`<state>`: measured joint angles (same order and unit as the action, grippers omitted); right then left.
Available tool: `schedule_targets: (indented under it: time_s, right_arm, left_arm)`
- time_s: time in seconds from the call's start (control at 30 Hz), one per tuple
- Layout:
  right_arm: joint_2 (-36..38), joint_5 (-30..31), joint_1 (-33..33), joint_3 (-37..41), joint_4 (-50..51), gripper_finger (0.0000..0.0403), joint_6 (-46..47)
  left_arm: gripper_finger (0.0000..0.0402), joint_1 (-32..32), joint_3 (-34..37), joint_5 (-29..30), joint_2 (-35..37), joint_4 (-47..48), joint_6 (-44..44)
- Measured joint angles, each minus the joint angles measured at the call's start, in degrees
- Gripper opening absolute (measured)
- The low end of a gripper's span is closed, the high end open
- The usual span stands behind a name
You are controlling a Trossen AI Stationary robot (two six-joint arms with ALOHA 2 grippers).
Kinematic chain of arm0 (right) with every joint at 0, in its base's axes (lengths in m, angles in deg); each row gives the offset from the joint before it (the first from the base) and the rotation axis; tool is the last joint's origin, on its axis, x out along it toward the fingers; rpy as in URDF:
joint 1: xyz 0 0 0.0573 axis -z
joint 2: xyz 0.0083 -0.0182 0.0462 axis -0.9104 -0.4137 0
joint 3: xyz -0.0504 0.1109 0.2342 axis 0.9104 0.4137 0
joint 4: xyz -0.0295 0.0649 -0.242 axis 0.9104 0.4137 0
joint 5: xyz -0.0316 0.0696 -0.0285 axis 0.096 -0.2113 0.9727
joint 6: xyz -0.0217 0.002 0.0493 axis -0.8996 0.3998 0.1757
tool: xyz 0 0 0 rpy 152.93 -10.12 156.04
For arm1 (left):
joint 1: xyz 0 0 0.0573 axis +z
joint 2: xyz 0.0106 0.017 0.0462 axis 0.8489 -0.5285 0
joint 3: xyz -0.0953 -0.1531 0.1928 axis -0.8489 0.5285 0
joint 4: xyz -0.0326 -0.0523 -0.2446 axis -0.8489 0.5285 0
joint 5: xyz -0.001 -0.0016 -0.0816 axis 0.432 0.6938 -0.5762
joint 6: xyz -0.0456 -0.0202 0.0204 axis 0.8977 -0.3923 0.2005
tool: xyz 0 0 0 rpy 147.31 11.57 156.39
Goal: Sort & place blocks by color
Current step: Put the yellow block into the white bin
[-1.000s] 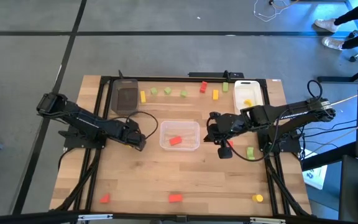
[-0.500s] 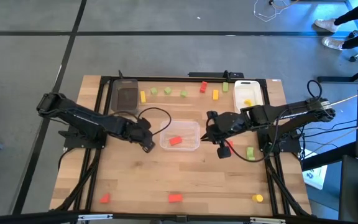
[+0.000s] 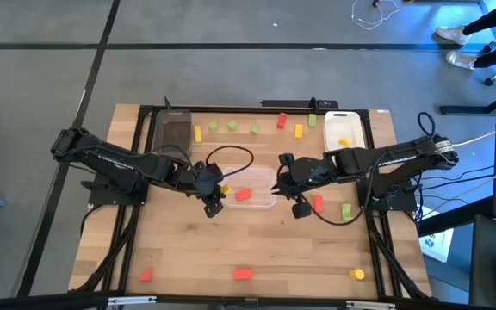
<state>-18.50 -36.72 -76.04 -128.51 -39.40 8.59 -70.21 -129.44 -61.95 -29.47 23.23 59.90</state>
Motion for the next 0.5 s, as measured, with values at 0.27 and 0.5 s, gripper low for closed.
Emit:
schedule_targets:
  time_s: [0.27, 0.5]
  right_arm:
    - [-2.33, 7.43, -0.02, 0.00, -4.00, 0.0127, -6.95]
    - [-4.70, 7.39, 0.06, 0.00, -9.47, 0.0170, -15.34]
  left_arm:
    - [0.0094, -0.02, 0.00, -1.16, -0.26, -0.15, -0.56]
    - [0.0094, 0.96, 0.00, -3.74, -0.26, -0.28, -1.84]
